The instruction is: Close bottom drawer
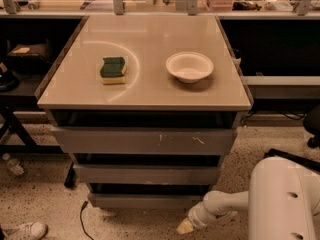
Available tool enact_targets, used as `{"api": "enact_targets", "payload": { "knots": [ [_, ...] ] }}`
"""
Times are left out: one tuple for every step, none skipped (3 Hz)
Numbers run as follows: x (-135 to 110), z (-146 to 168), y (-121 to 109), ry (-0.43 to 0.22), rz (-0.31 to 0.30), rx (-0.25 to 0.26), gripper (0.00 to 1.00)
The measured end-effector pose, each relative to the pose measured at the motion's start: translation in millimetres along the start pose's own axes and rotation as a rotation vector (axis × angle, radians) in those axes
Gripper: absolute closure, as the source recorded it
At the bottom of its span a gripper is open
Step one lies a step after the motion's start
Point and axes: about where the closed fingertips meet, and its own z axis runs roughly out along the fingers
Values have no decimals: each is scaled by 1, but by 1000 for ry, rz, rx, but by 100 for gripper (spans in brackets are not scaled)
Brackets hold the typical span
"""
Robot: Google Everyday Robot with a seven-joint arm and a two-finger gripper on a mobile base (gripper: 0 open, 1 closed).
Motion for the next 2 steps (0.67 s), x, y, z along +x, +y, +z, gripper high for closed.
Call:
{"api": "enact_targets", "payload": {
  "knots": [
    [-3,4,-1,-4,-1,3,64],
    [-13,11,-14,-50,25,32,88]
  ]
}}
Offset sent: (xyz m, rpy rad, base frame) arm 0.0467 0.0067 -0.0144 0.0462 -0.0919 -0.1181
